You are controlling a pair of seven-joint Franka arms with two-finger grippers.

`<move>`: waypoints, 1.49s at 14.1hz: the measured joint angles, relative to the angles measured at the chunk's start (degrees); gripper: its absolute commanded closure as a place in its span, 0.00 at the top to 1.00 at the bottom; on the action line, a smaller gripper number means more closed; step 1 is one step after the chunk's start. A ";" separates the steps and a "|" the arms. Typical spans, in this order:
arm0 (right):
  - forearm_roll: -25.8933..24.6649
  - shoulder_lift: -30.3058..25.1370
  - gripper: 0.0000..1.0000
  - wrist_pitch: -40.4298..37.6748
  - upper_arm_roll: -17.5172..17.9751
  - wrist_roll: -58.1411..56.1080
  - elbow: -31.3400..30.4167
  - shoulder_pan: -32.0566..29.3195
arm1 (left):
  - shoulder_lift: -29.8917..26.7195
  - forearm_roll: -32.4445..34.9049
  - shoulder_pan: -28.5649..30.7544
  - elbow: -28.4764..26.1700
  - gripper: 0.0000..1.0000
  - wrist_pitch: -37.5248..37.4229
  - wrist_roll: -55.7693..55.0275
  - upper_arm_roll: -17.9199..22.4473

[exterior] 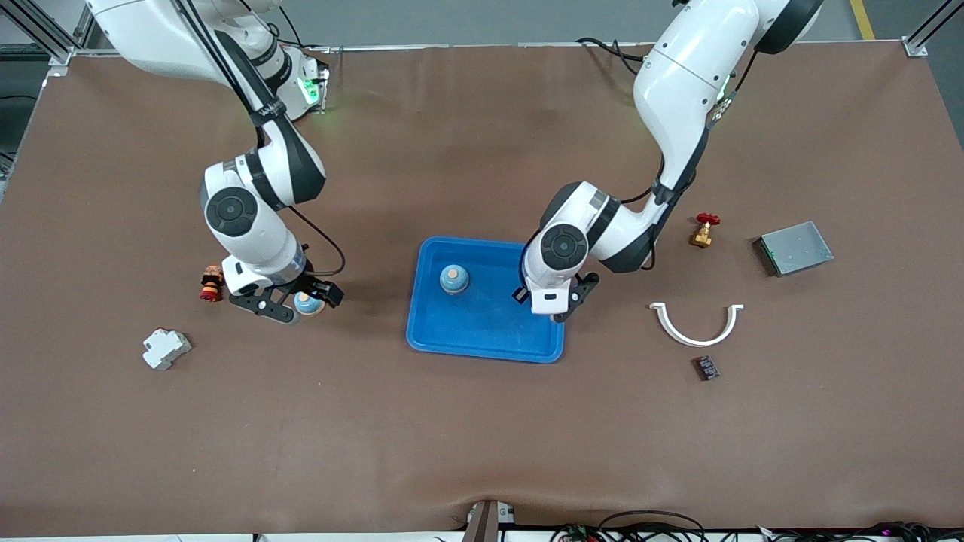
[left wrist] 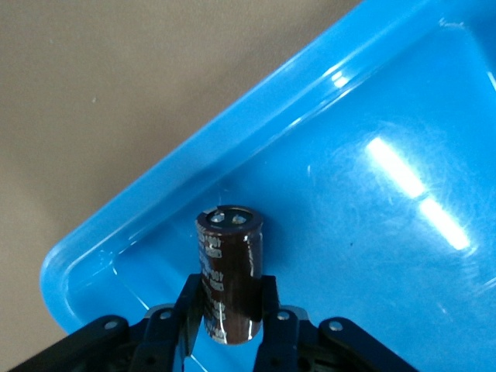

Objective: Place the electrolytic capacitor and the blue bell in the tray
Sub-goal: 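Open the left gripper over the tray while the right gripper reaches another bell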

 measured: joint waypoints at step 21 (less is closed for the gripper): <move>-0.02 6.76 1.00 17.38 -0.06 -8.22 -8.20 -4.76 | -9.45 5.93 13.97 1.99 1.00 -15.18 30.46 1.86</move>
